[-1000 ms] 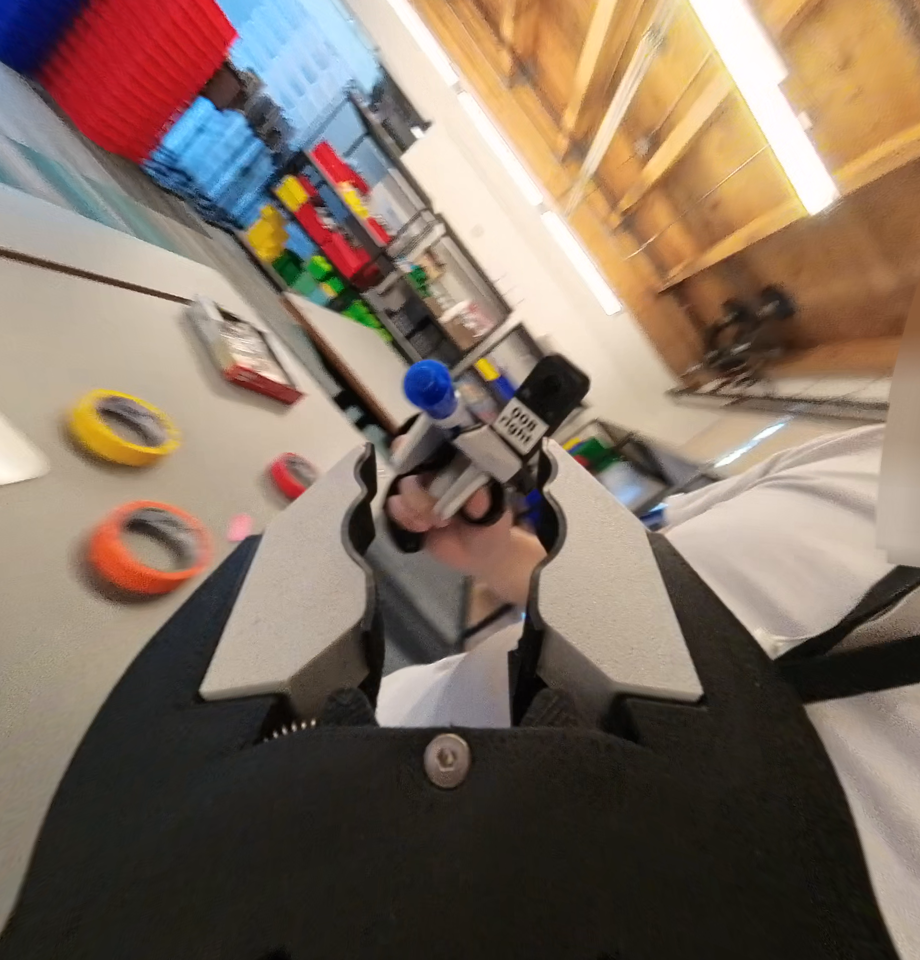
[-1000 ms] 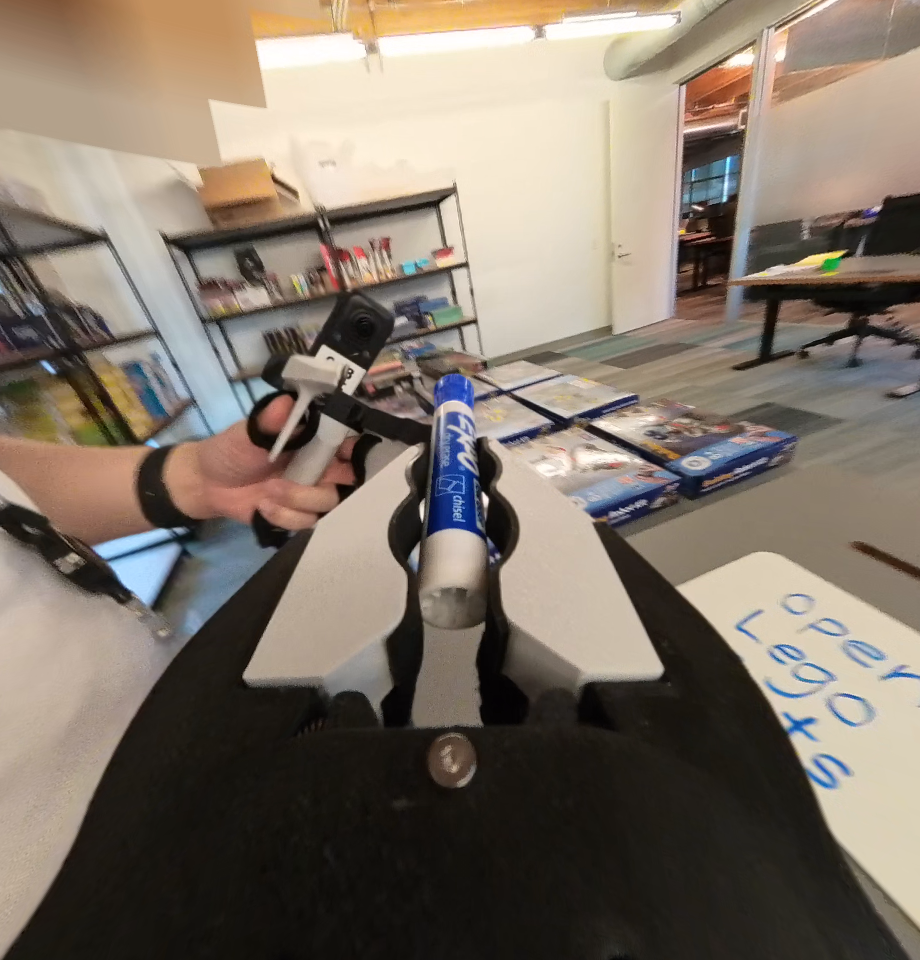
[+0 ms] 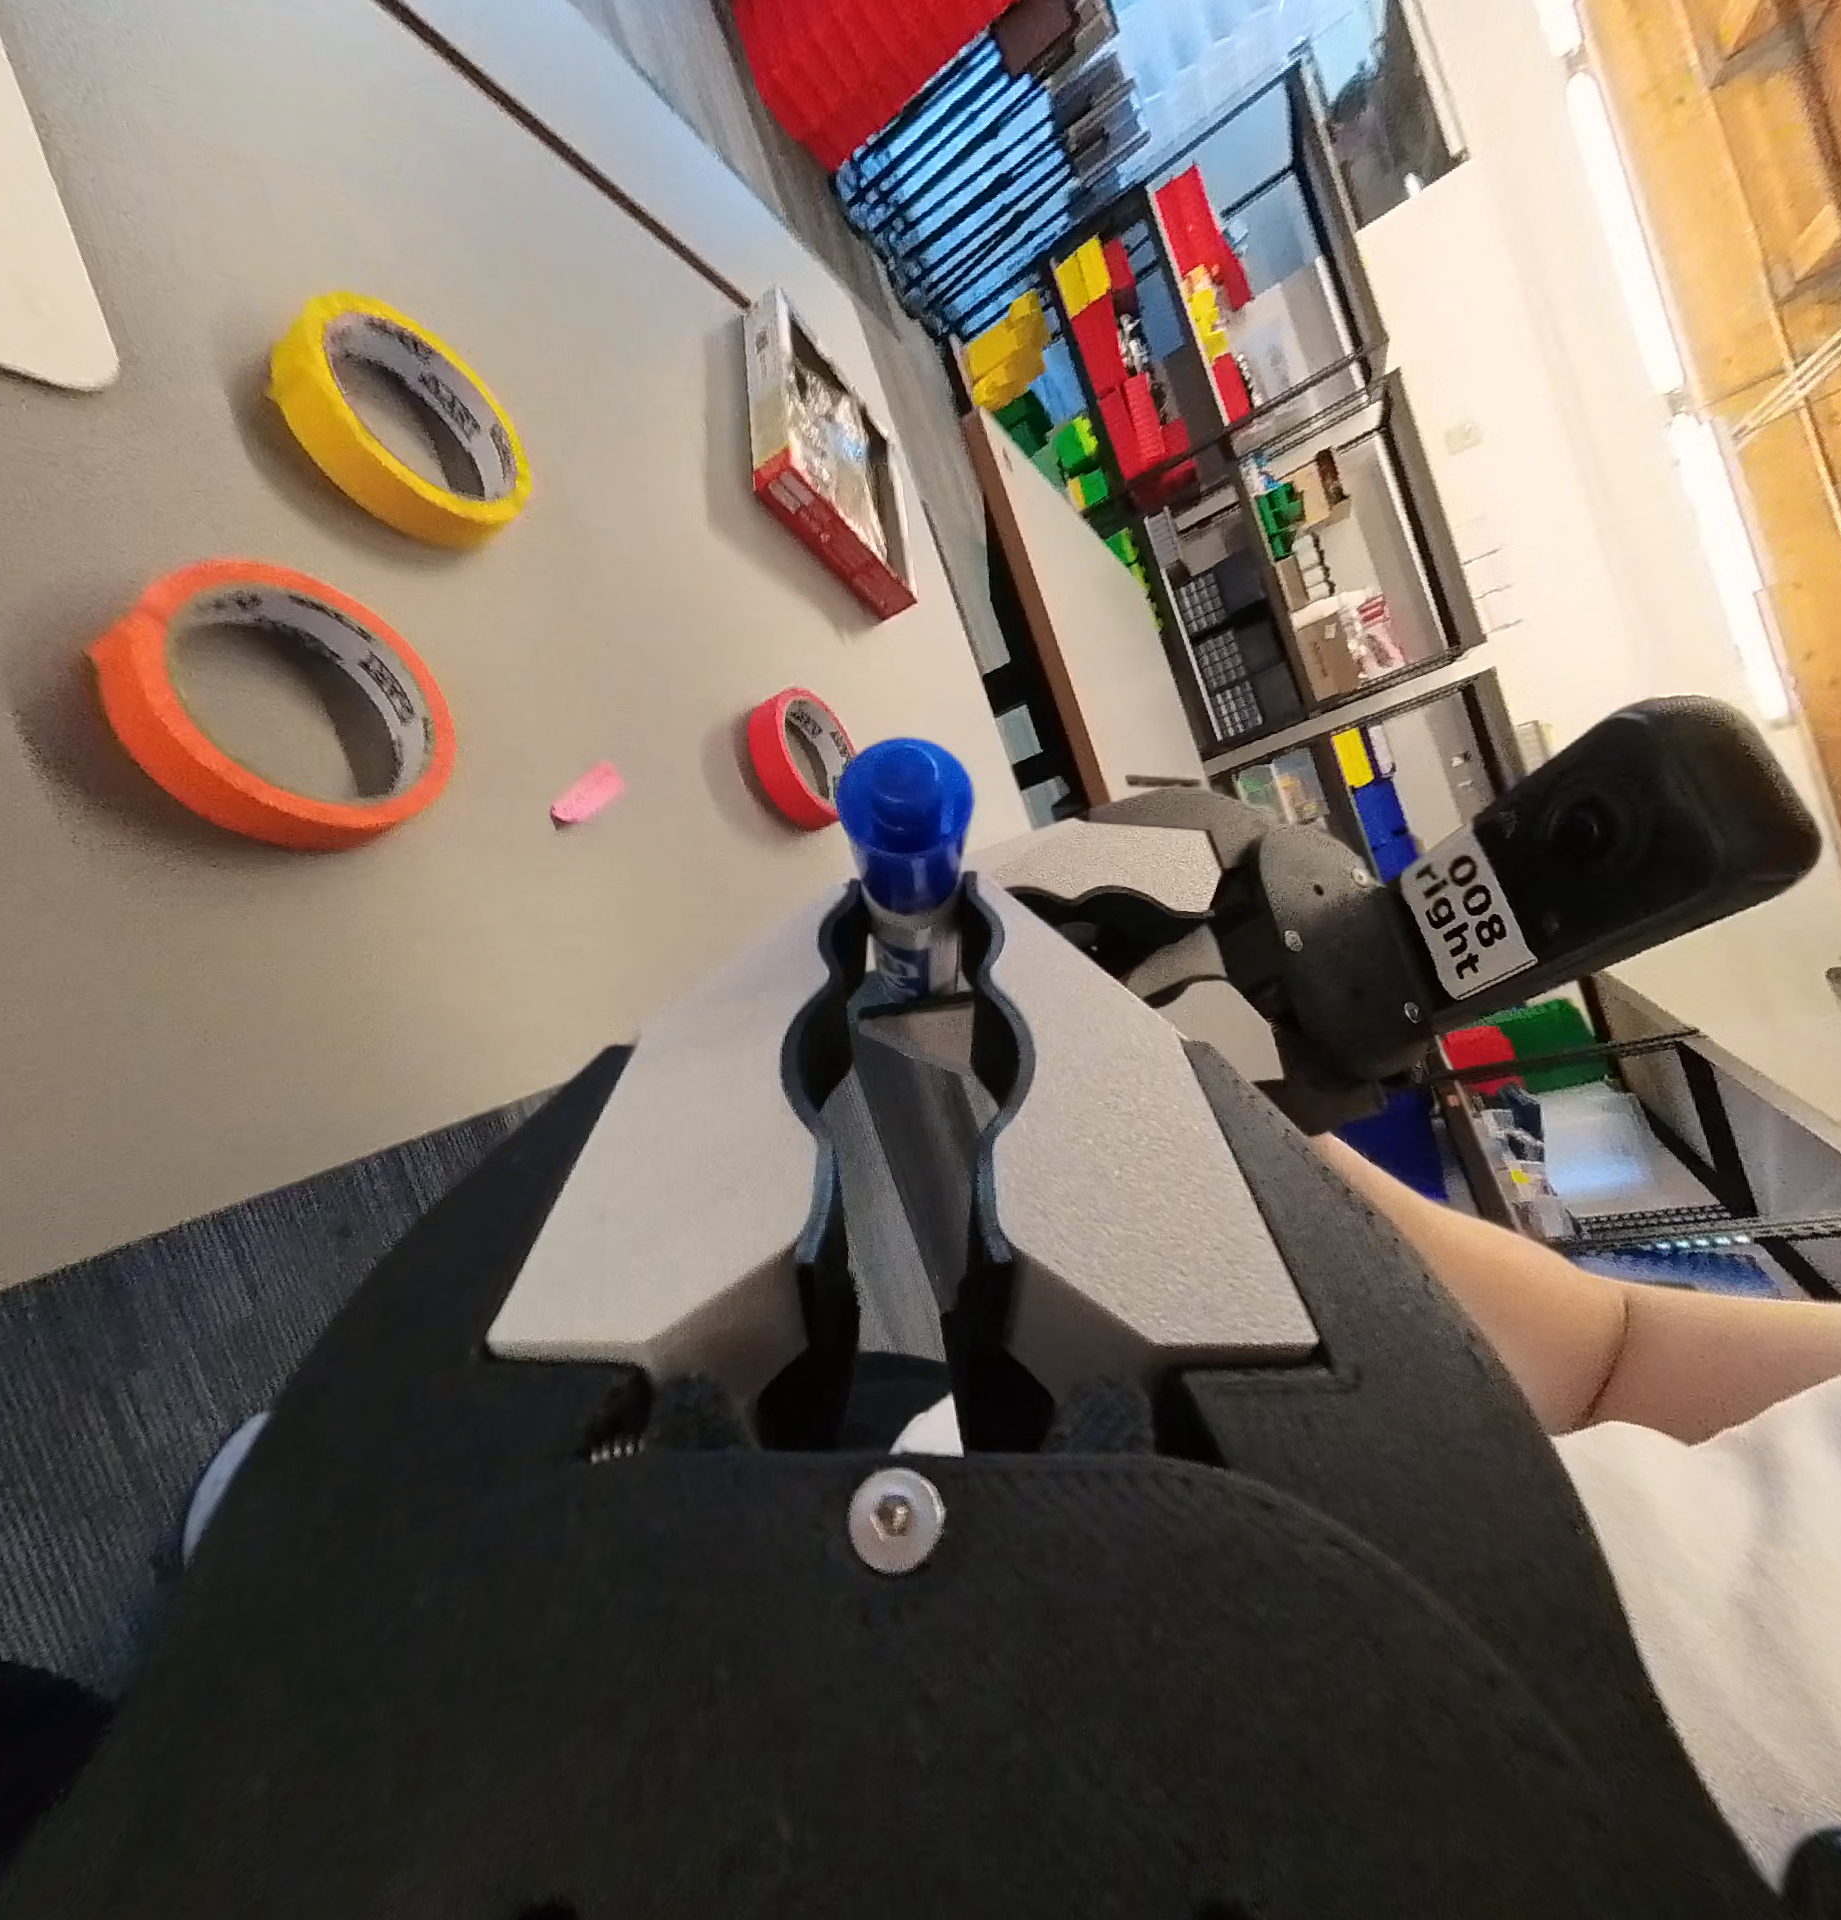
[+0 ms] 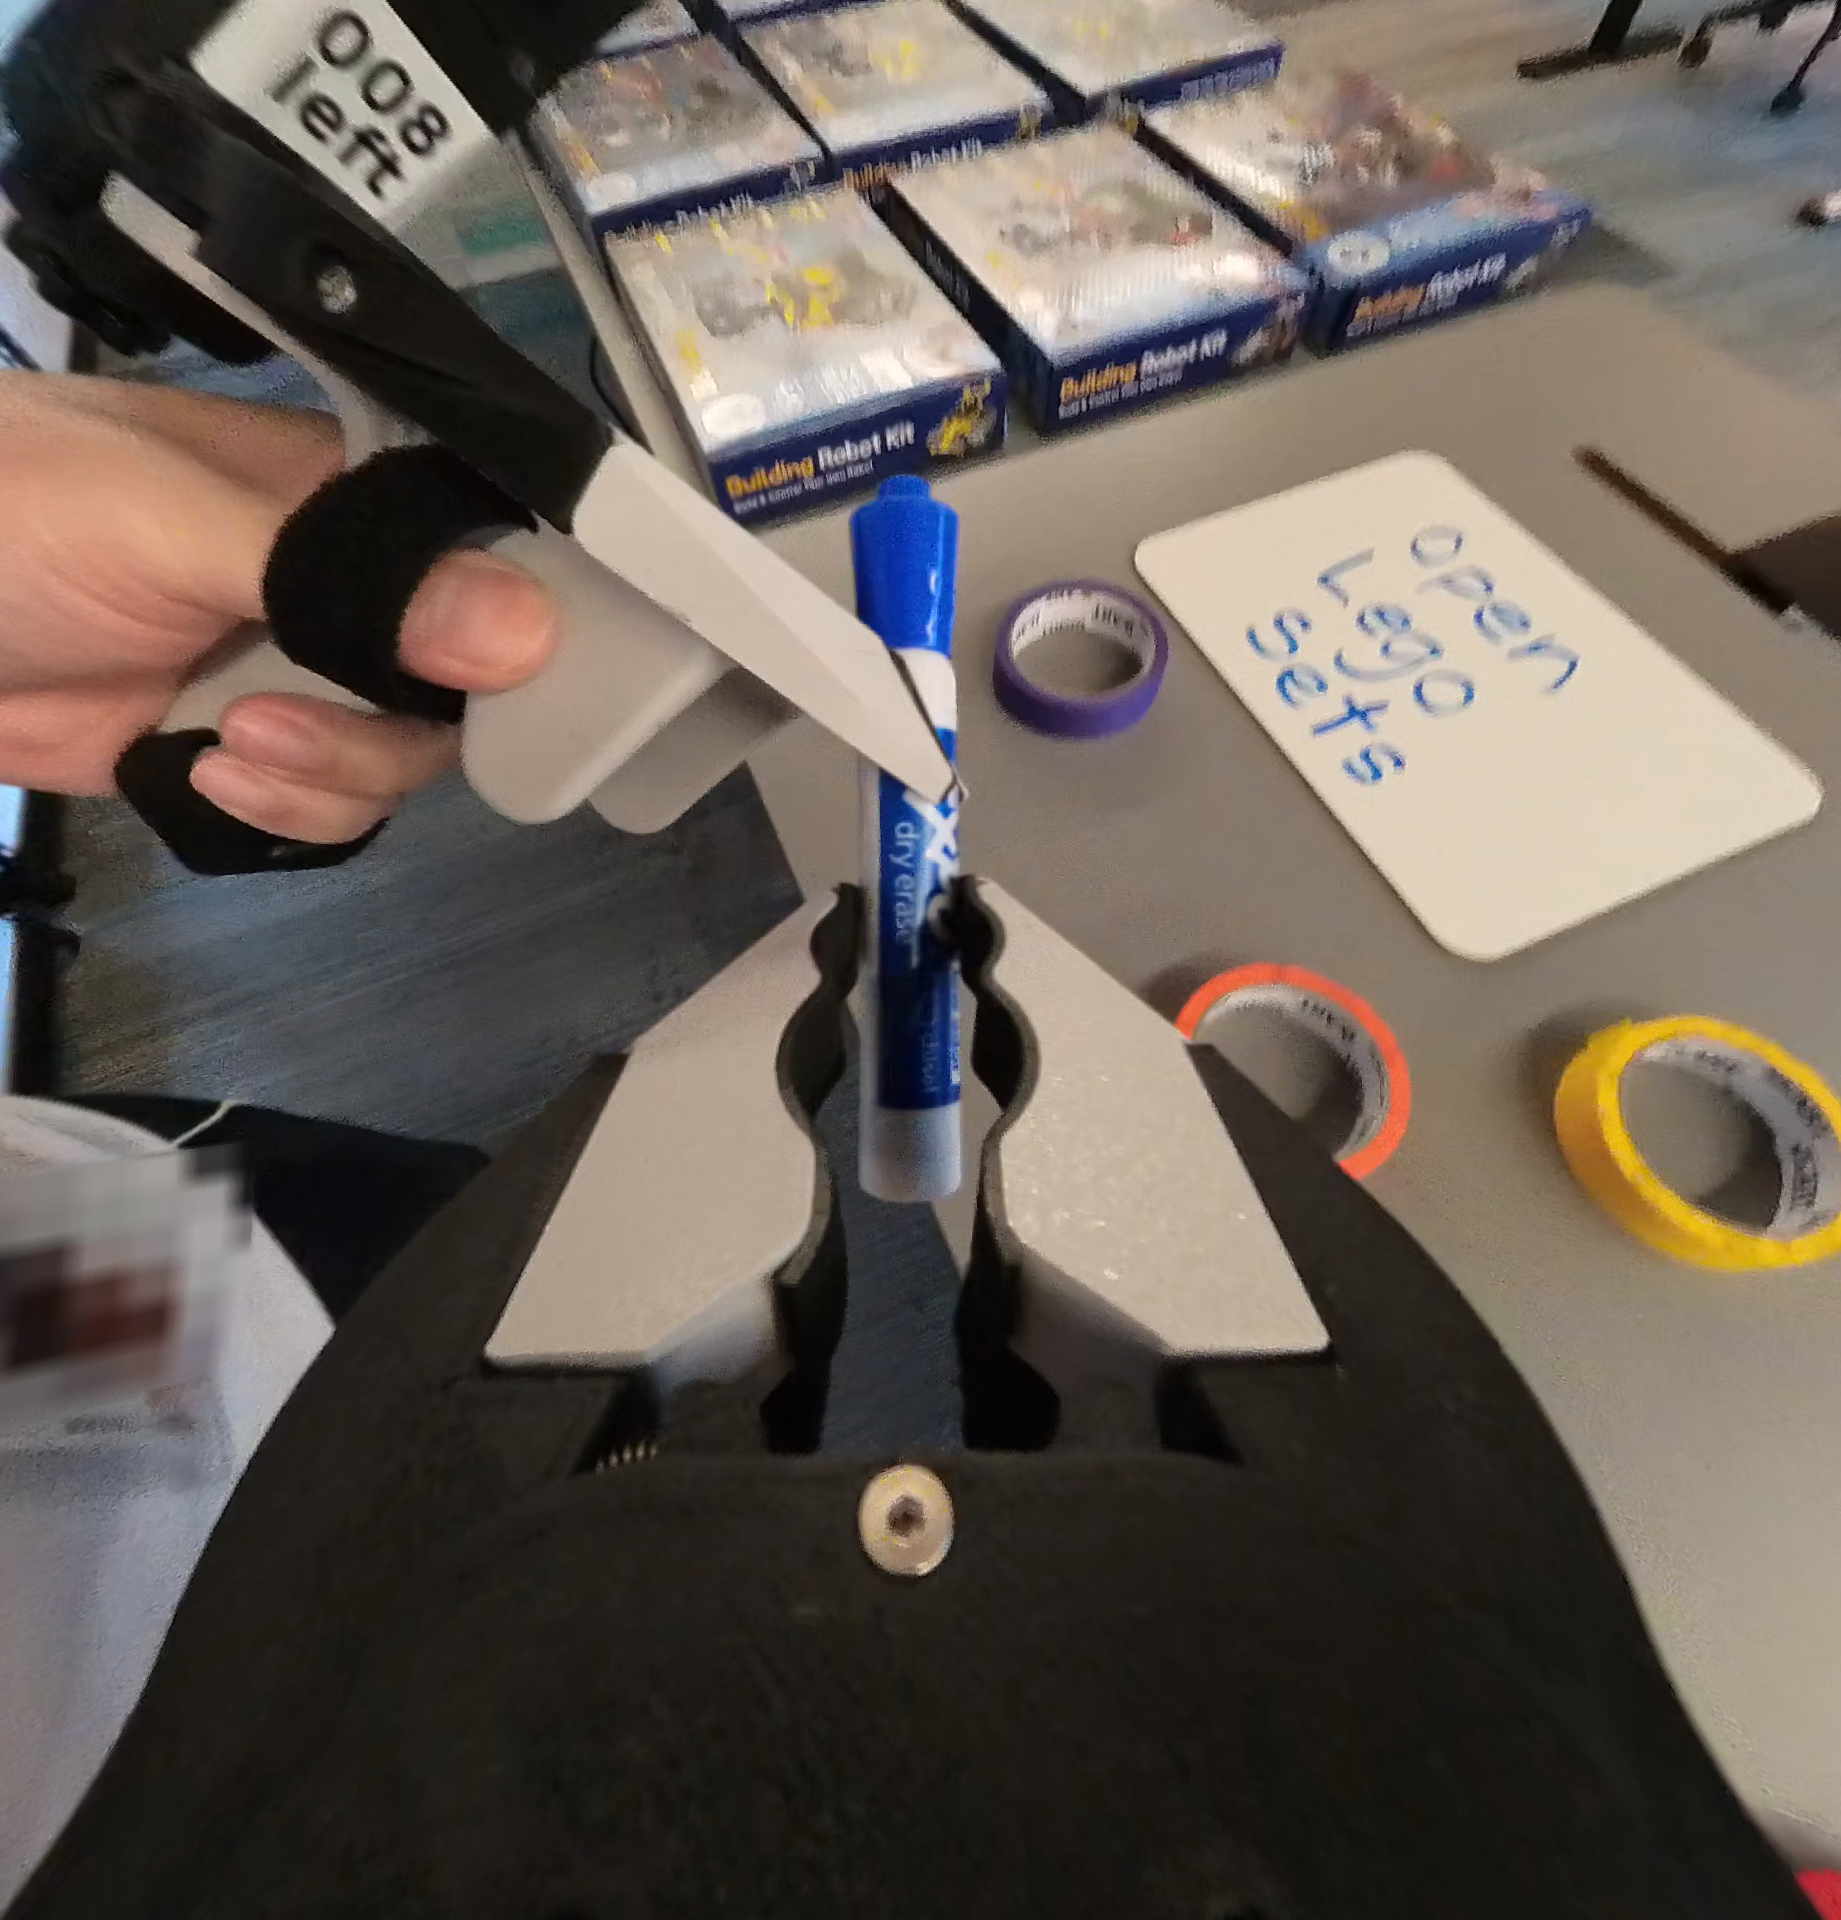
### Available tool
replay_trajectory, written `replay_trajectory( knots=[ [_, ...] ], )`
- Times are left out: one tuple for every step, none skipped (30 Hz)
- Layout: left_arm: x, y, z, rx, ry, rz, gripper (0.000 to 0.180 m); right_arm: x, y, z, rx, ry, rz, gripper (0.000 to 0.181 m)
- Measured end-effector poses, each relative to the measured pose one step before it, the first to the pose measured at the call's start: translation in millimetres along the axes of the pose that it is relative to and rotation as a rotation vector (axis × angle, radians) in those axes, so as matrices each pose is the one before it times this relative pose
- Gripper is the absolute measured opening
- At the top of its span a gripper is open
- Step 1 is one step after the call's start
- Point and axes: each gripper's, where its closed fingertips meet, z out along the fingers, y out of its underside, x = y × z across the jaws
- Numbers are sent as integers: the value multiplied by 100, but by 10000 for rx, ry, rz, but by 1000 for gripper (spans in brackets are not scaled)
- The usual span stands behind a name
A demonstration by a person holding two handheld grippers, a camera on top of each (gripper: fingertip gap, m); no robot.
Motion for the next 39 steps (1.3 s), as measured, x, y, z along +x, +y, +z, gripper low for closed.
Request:
replay_trajectory(
  knots=[
    [316,693,577,-38,-91,-76,15,-54,760,-710,19,-110,197,17],
    [338,649,467,-39,-42,-146,15,-52,582,-703,91,-141,302,17],
    [348,583,384,-17,-19,-145,15,-97,492,-683,58,-176,354,17],
    [312,501,327,-11,-11,-76,15,-95,388,-622,63,-153,265,17],
    [193,464,280,-63,-33,4,16,-86,368,-497,28,-133,169,17],
    [66,373,233,-82,-55,41,16,-64,405,-305,-12,-122,135,17],
    [-135,155,78,-35,-114,96,18,120,379,-166,16,-10,166,17],
    [-451,-149,-123,63,-248,142,28,556,466,-75,-29,210,247,17],
    [-662,-331,-333,106,-301,177,33,579,385,9,30,130,277,17],
    [-772,-445,-519,134,-311,176,36,948,359,39,45,278,386,17],
    [-913,-436,-638,85,-337,164,38,1405,392,113,18,467,480,17],
    [-1022,-367,-712,24,-360,170,39,1706,504,274,-89,545,499,17],
    [-1047,-351,-754,9,-332,231,40,1825,578,471,-210,521,463,17],
    [-1110,-304,-753,6,-349,271,40,1920,480,654,-243,535,403,17],
    [-1213,-240,-739,-27,-382,271,40,1836,297,834,-222,466,358,17],
    [-1206,-192,-683,-37,-339,254,40,1649,154,986,-258,387,429,17],
    [-1126,-207,-642,-25,-268,230,40,1406,-48,1099,-250,307,401,17],
    [-1147,-191,-595,-32,-253,217,40,1239,-217,1171,-195,310,310,17],
    [-1110,-181,-554,-31,-214,210,40,1004,-341,1223,-163,277,222,17],
    [-1040,-201,-517,-16,-134,210,40,813,-318,1282,-212,242,142,17],
    [-1027,-134,-507,-58,-103,214,40,760,-282,1288,-237,281,119,17],
    [-1031,-34,-522,-120,-79,192,39,698,-212,1243,-249,318,56,17],
    [-1019,-26,-591,-129,-47,126,39,509,31,1204,-338,260,69,17],
    [-982,-107,-663,-62,-7,103,39,225,125,1105,-376,133,112,17],
    [-1055,-108,-706,-13,-35,121,39,256,78,941,-319,194,74,17],
    [-1111,-3,-664,-31,-55,142,38,303,30,764,-239,236,71,17],
    [-1164,167,-607,-88,-64,147,38,114,-95,596,-131,130,149,17],
    [-1228,325,-526,-137,-109,127,38,32,-84,459,-78,97,179,17],
    [-1183,375,-427,-123,-101,110,38,81,15,340,-92,152,124,17],
    [-1061,354,-314,-102,-53,96,38,51,78,277,-84,129,93,17],
    [-935,352,-147,-126,-16,67,38,37,158,212,-67,109,99,17],
    [-752,285,6,-123,52,53,38,25,203,165,-47,77,19,17],
    [-605,143,136,-99,86,69,39,110,245,70,-24,123,-12,17],
    [-562,20,239,-85,46,128,40,156,209,-86,36,163,-13,18],
    [-497,-91,357,-69,9,191,40,228,61,-320,157,232,-26,18],
    [-426,-200,478,-52,-16,208,41,245,-181,-528,331,287,-48,19],
    [-259,-320,573,-10,32,183,42,69,-199,-663,317,203,-134,20],
    [-105,-390,672,9,76,112,43,-103,-212,-731,303,108,-207,22],
    [22,-445,737,20,82,57,44,-12,-184,-790,292,170,-245,26]
  ],
)
